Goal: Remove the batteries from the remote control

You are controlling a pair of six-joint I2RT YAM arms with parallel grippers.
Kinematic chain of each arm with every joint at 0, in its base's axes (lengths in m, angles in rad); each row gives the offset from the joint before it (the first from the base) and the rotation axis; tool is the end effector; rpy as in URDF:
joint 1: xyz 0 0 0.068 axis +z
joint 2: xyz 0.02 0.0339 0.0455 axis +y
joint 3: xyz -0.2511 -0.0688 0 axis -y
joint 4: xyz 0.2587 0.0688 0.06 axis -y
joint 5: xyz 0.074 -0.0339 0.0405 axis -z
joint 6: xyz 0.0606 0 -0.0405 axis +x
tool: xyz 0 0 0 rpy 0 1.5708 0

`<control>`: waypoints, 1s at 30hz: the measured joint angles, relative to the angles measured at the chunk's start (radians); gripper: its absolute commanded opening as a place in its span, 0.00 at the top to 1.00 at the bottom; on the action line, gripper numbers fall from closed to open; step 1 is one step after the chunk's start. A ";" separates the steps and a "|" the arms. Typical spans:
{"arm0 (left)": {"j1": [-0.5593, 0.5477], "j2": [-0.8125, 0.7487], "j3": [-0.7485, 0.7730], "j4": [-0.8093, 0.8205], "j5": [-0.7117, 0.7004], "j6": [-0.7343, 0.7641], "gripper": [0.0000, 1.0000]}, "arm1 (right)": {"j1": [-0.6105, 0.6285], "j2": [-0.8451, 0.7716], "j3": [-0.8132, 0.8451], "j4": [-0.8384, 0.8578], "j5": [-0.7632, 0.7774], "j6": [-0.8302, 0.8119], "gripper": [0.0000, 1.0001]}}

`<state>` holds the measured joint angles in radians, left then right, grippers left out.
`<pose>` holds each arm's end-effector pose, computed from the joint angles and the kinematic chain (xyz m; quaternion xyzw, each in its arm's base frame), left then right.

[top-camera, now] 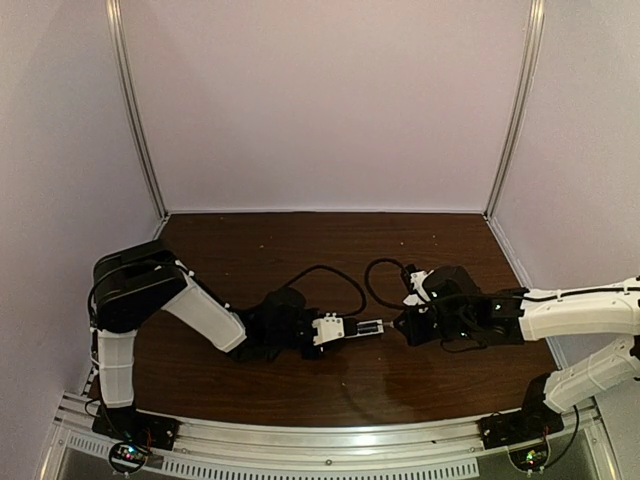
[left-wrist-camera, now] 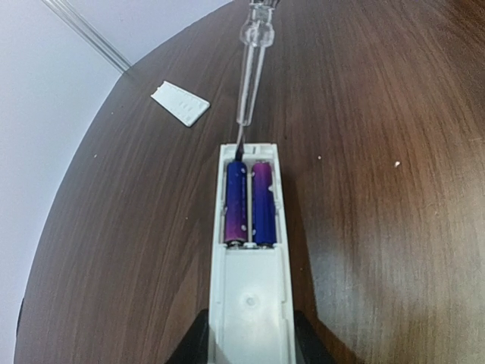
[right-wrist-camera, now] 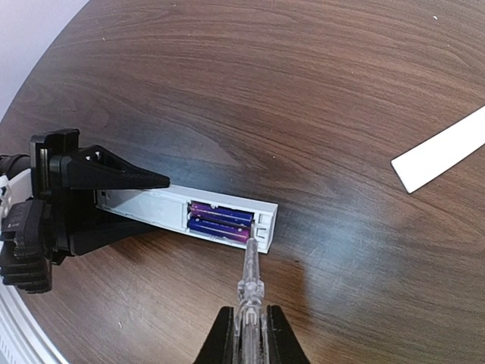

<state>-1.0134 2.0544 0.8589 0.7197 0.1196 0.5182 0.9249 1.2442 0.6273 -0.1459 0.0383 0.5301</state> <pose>0.2090 -0.3489 0.0556 0.6132 0.5928 -0.1768 0.4913 0.1719 0.2241 0.1576 -0.1729 0.9030 0.2482 0.3052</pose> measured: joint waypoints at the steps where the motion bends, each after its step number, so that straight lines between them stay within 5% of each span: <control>1: 0.000 0.000 0.000 -0.001 0.002 0.000 1.00 | -0.001 -0.003 -0.002 0.001 -0.003 0.001 1.00; 30: 0.002 0.000 0.000 -0.009 0.034 -0.009 1.00 | -0.187 -0.093 -0.189 0.222 -0.313 0.012 1.00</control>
<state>-1.0115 2.0544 0.8589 0.7109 0.1532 0.5091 0.7383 1.1511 0.4381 0.0765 -0.2745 0.5419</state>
